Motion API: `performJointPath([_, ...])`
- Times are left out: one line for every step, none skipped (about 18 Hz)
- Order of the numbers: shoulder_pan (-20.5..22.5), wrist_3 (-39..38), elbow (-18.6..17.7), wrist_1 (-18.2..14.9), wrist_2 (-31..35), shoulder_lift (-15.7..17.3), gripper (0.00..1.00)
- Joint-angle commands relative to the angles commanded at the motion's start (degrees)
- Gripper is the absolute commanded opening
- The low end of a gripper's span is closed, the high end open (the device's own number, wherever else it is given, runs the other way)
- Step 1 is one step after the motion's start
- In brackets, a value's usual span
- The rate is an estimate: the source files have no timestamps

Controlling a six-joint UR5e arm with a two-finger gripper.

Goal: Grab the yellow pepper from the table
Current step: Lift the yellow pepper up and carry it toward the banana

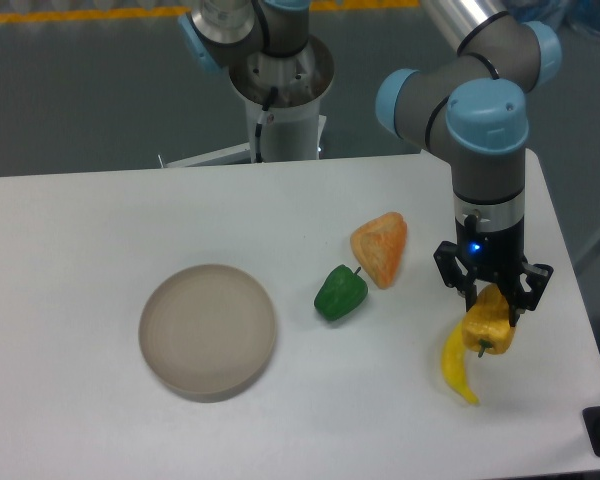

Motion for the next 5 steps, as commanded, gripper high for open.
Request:
performJointPath([0.0, 0.0, 0.0, 0.0, 0.09, -0.09, 0.42])
performJointPath([0.0, 0.0, -0.09, 0.0, 0.17, 0.0, 0.42])
performJointPath([0.0, 0.0, -0.26, 0.09, 0.44, -0.09, 0.42])
performJointPath([0.0, 0.0, -0.35, 0.09, 0.53, -0.09, 0.42])
performJointPath([0.0, 0.0, -0.44, 0.18, 0.53, 0.0, 0.42])
